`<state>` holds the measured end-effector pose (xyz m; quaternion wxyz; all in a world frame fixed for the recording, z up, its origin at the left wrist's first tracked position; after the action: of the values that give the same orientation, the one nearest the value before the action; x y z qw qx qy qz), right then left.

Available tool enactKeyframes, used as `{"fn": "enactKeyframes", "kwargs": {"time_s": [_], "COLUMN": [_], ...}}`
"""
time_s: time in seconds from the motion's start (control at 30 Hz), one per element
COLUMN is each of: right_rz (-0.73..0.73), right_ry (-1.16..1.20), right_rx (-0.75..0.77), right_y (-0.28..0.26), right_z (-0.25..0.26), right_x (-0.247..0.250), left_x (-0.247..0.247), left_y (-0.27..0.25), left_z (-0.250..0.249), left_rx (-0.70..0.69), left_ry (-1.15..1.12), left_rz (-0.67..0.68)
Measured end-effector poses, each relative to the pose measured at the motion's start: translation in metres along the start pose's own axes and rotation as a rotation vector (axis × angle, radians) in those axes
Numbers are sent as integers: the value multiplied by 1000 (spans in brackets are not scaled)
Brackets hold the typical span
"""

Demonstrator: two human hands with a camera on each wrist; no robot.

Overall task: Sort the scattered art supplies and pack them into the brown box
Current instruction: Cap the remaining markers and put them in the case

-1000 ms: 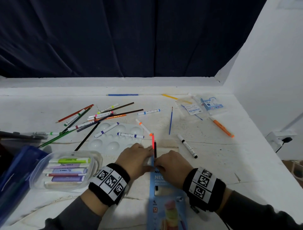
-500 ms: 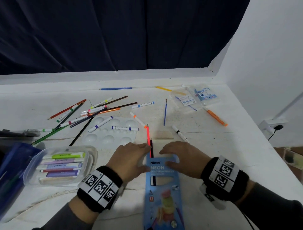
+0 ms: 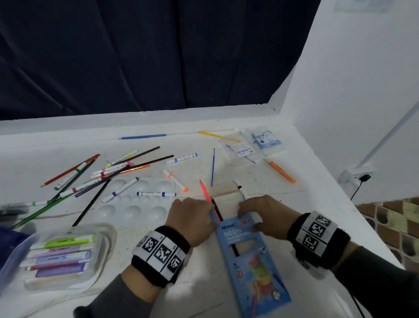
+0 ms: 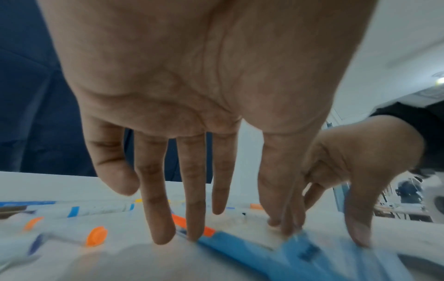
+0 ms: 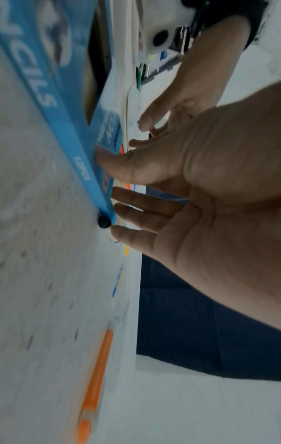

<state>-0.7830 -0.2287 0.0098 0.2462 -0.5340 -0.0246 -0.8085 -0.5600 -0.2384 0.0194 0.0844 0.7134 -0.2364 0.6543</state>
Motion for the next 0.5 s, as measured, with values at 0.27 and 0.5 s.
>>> {"fn": "enactKeyframes", "kwargs": {"time_s": [0.27, 0.5], "right_rz": [-62, -123], "right_ry": [41, 108], "right_rx": [-30, -47], "right_y": [-6, -6], "right_z": [-27, -46], "right_x": [16, 23], "left_x": [42, 44], "left_y": [106, 197], "left_z": [-18, -37], "left_rx": [-90, -169], "left_ry": [-146, 159], "left_rz": [-156, 21]}}
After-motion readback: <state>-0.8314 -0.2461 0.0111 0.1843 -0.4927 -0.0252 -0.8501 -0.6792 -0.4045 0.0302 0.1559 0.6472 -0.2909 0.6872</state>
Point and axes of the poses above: each hand's wrist, its own y-axis towards the middle knuckle, its own x-axis out of the back of the hand, z = x × y, the point moved 1 cm from there along y, towards the middle knuckle
